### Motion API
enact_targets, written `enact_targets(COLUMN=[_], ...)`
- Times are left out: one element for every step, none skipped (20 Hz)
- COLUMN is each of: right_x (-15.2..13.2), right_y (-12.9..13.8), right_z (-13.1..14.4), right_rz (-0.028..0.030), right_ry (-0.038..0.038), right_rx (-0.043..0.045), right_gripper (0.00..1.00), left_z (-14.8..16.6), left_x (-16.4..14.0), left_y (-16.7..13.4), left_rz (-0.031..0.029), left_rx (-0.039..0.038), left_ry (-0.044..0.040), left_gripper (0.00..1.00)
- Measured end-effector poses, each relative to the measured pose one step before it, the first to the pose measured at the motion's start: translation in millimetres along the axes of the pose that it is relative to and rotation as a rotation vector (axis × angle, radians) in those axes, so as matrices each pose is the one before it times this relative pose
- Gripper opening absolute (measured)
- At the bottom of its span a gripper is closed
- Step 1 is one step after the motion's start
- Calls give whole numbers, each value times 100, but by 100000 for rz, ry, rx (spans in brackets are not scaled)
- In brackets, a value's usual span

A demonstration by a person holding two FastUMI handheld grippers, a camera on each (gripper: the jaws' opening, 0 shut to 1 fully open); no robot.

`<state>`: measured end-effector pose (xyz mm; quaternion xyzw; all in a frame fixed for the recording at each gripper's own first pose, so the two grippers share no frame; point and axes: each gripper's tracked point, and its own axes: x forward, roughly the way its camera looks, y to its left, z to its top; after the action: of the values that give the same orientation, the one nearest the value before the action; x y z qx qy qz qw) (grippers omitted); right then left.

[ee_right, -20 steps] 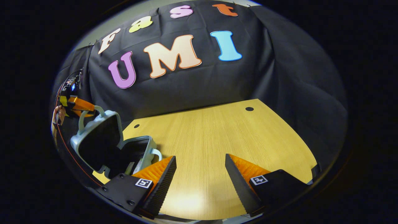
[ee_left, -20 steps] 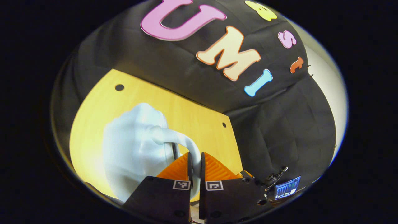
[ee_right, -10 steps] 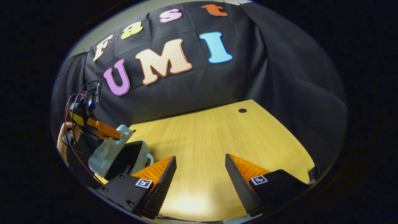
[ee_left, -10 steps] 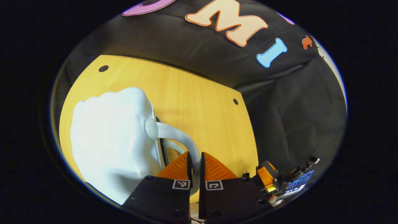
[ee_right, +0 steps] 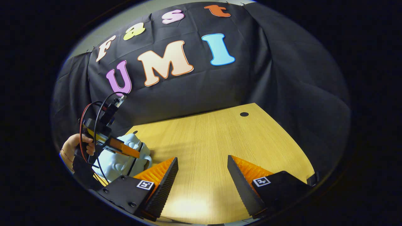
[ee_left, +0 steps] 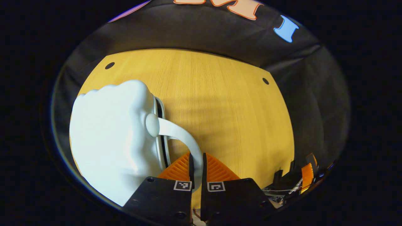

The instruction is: First open the suitcase, pack the skin care products into it, and then close the suitcase.

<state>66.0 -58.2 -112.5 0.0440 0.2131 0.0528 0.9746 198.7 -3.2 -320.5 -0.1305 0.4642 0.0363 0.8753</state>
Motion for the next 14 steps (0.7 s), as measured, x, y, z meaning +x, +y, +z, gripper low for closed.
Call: enact_targets(right_x=[-9,-1,-40,-20,-101,-19,-54,-72,37,-38,81,-38,19,63], right_y=[-318,-179,-209,-260,-244,-267,-187,-146,-107,-126,-123,-40,-151,-61], right_z=[-29,25,-105,10,-32,-41,-36,50,-20,-53,-92,-48,76,77], right_rz=[207,423,369,155,62,-71,58,103,166,127,159,136,66,62], right_ry=[25,165,129,-68,-57,1,-75,-109,-203,99,51,12,-86,-162], right_rx=[11,352,346,195,105,147,241,204,84,0,-93,-152,-191,-159], right_gripper=[98,98,98,98,98,98,98,98,98,98,98,98,98,98], left_z=[-9,57,33,-5,-72,283,-121,190,168,118,-185,-220,-341,-443], left_x=[190,-17,46,-135,-378,-642,-757,-880,-262,-411,-564,-413,-277,-503], left_y=[118,8,-124,-42,-354,-168,246,156,34,-477,-357,-504,-883,-780], left_rz=[4618,4393,3816,2926,1268,724,1101,1819,2303,627,593,-393,-1666,-1956], left_rx=[3202,4175,3895,2995,1832,1433,1834,2301,3197,3447,3097,2094,723,-271], left_ry=[-341,-640,-782,-419,-218,-1250,-1047,-2246,-2128,-1646,-715,-463,4,-204], left_gripper=[4,5,6,9,11,19,21,25,36,59,82,90,88,84])
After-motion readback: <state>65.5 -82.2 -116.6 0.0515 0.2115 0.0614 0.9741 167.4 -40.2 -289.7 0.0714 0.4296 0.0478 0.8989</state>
